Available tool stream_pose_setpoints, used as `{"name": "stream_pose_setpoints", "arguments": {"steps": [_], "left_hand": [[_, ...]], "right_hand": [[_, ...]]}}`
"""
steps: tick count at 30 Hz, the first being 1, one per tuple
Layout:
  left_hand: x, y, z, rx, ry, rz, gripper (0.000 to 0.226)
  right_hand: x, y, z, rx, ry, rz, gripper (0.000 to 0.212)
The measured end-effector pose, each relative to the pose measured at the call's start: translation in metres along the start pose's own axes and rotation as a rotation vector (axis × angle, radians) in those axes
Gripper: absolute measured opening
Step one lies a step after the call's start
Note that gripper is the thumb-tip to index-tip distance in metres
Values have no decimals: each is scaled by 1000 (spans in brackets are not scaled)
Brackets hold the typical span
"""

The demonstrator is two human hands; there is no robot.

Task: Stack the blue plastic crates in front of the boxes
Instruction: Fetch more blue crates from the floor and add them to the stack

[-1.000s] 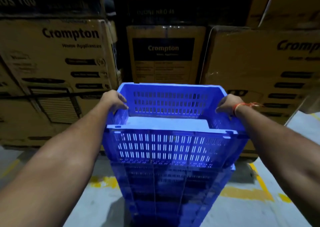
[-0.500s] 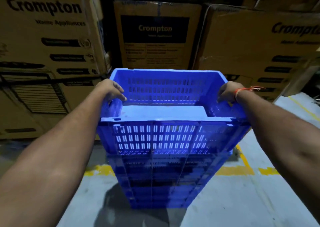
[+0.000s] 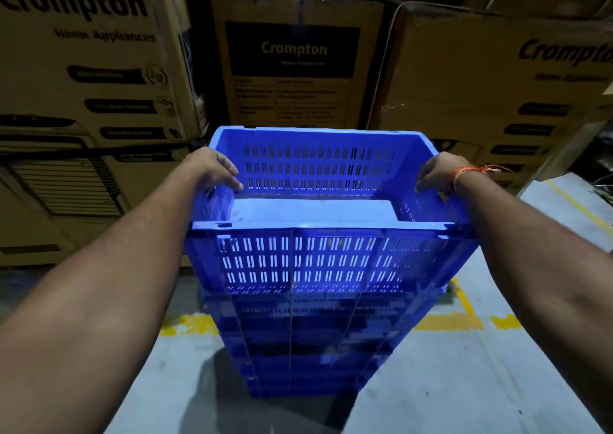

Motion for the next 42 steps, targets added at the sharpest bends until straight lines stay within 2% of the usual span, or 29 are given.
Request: {"name": "stream_pose_setpoints", "arguments": {"steps": [15, 32, 38, 42], "left_hand": [[1, -2, 5, -41, 7, -31, 34], [-4, 1, 5, -136, 13, -26, 33], [1, 3, 7, -233, 15, 31, 32], [-1, 4, 3, -395, 5, 67, 45]], "right_hand": [[-5, 0, 4, -123, -30, -15, 11], [-4, 0, 3, -131, -31, -22, 14], [-5, 4, 6, -1, -36, 36, 18], [0, 8, 4, 147, -50, 90, 27]]}}
Point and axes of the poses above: each hand's wrist, its own x-axis away from the middle knuckle, its own y-axis out of the palm, z = x × y, the point moved 2 cm from there along -x, towards the middle knuckle, and after that the axes turned 4 degrees about y, right-handed, at the moved point
